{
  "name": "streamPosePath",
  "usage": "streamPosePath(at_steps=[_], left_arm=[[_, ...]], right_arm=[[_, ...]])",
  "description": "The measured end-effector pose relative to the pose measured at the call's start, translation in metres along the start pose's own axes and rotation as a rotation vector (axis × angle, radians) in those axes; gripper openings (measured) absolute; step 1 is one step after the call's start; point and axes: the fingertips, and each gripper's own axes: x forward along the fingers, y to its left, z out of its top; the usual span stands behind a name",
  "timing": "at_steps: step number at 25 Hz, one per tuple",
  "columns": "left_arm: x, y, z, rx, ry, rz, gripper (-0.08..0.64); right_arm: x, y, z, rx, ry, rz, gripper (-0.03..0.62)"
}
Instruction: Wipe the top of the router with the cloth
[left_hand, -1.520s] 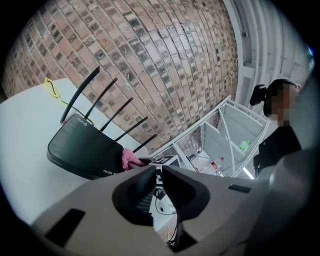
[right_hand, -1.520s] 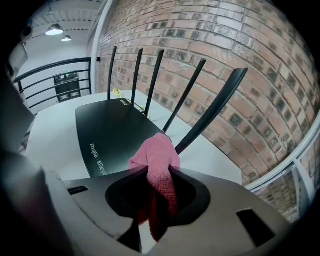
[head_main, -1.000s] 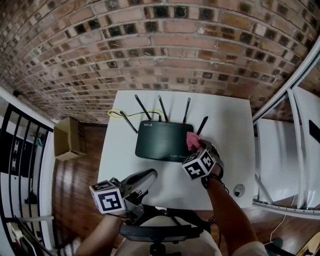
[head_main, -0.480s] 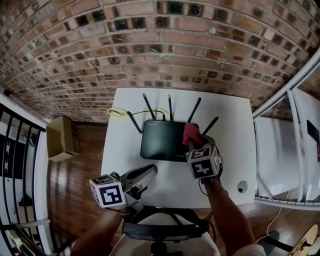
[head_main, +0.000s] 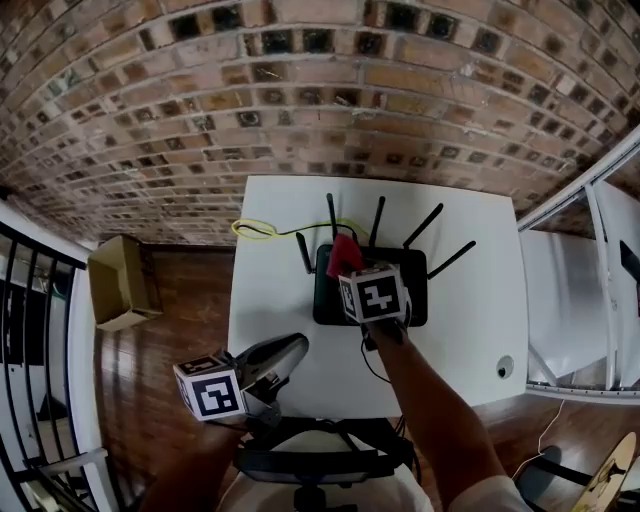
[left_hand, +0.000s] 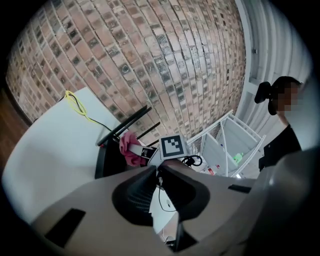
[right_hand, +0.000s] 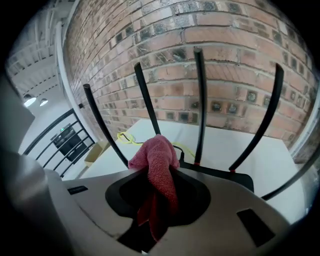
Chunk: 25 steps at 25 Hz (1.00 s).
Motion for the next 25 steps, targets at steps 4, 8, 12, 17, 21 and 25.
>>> streamPosePath(at_steps=[4, 8, 12, 17, 21, 25], left_arm=[[-0.015, 0.016, 0.005, -0.008, 0.027, -0.013, 0.043], [-0.024, 0.022, 0.010, -0.013, 0.058, -0.022, 0.043], [-0.026, 0.021, 0.014, -0.013, 0.070, -0.047, 0.043], [-0.024, 0.021, 0.017, -0.007, 0.085, -0.074, 0.043], [-0.020, 0.021, 0.019, 0.000, 0.092, -0.086, 0.043], [-0.015, 0.020, 0.021, -0.013, 0.106, -0.081, 0.043]], right_arm=[[0.024, 0.021, 0.005, 0.028, 0.026, 0.000, 0.114], [0.035, 0.030, 0.005, 0.005, 0.058, -0.015, 0.140], [0.031, 0.036, 0.016, -0.045, 0.041, -0.041, 0.229], [0.034, 0.040, 0.029, -0.164, 0.043, -0.097, 0.223], [0.042, 0.035, 0.015, -0.230, 0.108, -0.127, 0.167], [0.041, 0.032, 0.016, -0.265, 0.120, -0.125, 0.158]])
